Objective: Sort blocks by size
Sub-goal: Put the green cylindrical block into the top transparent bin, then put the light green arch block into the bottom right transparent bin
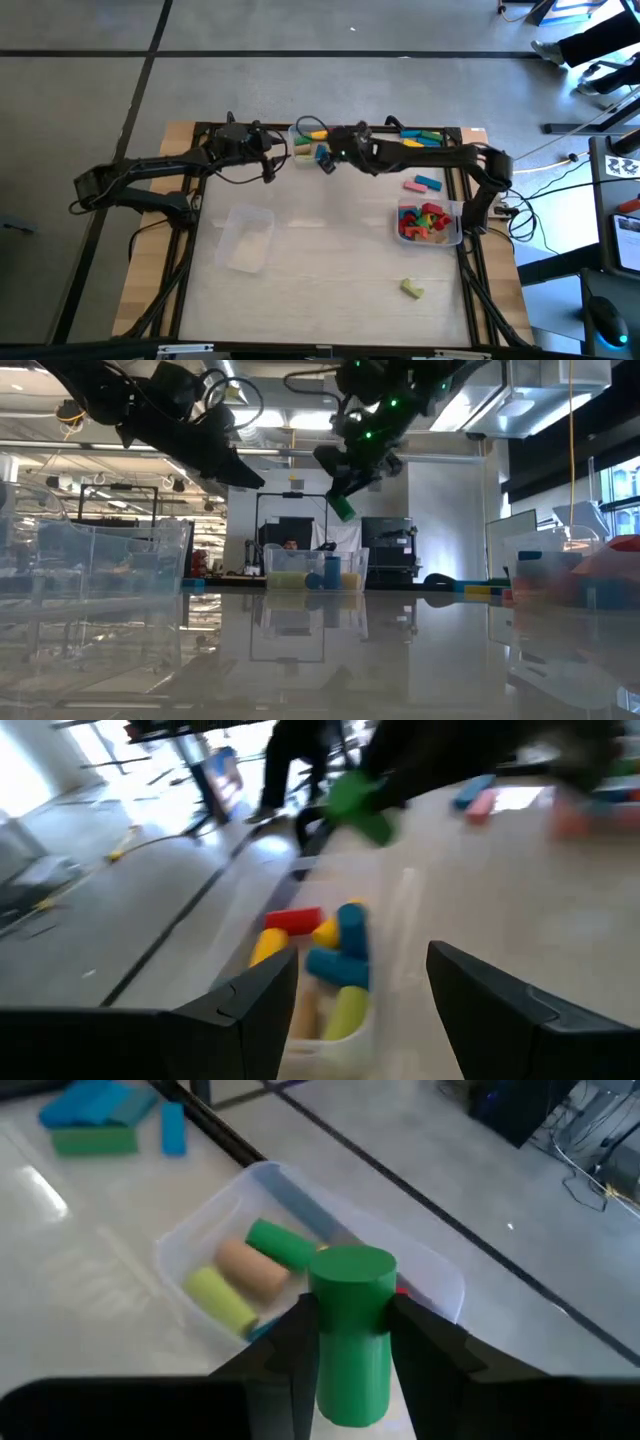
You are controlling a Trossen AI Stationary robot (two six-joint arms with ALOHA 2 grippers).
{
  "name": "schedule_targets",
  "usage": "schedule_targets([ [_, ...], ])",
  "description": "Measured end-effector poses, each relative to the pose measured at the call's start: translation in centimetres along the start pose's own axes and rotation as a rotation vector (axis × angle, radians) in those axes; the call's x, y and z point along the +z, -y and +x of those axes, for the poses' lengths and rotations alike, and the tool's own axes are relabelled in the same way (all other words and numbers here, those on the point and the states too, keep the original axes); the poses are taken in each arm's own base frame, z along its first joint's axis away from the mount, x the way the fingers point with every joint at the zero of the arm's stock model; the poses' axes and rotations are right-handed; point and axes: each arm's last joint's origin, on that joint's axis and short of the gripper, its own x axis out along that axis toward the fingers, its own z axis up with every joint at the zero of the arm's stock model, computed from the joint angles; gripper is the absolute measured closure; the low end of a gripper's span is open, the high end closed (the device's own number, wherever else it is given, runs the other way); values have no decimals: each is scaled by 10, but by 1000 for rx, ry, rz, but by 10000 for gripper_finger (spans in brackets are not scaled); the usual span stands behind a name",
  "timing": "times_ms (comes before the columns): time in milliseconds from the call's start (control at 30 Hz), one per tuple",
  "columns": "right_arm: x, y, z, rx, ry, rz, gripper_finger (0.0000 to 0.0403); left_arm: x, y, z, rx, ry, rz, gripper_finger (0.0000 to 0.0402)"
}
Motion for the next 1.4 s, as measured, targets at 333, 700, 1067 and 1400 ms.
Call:
schedule_targets([
  [333, -6, 19, 67, 34, 79, 82, 288, -2, 4, 4, -86, 11, 0, 183],
  [700, -11, 26, 88, 24, 105, 110, 264, -4, 4, 7, -87, -3, 4, 183],
  [1067, -13, 27, 80, 89, 34, 74, 187, -5, 4, 7, -90, -13, 3, 183],
  [1400, 7, 29, -25, 181, -110, 3, 185, -6, 4, 7, -93, -25, 3, 183],
])
